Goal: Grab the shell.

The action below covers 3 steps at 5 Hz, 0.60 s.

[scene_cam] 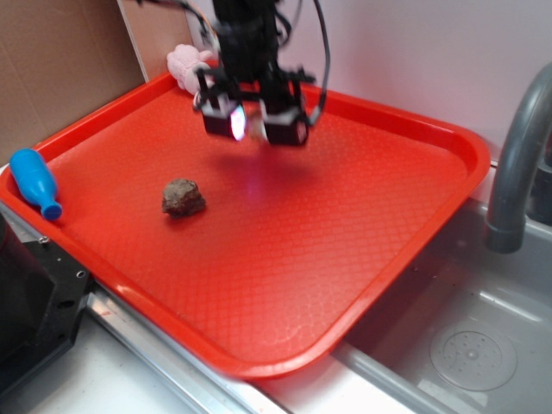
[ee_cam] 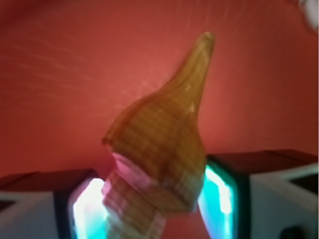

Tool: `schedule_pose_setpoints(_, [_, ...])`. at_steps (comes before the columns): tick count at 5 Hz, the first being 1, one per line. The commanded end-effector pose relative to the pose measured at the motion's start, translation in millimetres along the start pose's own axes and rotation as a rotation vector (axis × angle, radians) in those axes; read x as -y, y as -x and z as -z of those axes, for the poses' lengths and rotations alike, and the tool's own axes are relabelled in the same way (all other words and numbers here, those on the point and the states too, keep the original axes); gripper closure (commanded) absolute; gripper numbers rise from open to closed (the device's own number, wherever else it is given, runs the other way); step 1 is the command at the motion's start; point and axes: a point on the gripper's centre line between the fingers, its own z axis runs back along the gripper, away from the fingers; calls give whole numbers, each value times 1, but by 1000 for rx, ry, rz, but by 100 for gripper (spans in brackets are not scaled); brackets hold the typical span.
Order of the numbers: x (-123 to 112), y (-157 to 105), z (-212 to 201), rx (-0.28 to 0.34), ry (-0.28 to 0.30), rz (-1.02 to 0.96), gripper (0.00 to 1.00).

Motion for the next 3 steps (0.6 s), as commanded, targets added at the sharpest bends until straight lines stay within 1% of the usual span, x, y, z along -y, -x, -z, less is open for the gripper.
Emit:
schedule_pose_setpoints(1, [36,0,-115,10,150,108,100])
schedule_pose_setpoints(2, [55,7,-135,-21,138,132,100])
schedule_pose_setpoints(3, [54,12,-137,12,61,139,100])
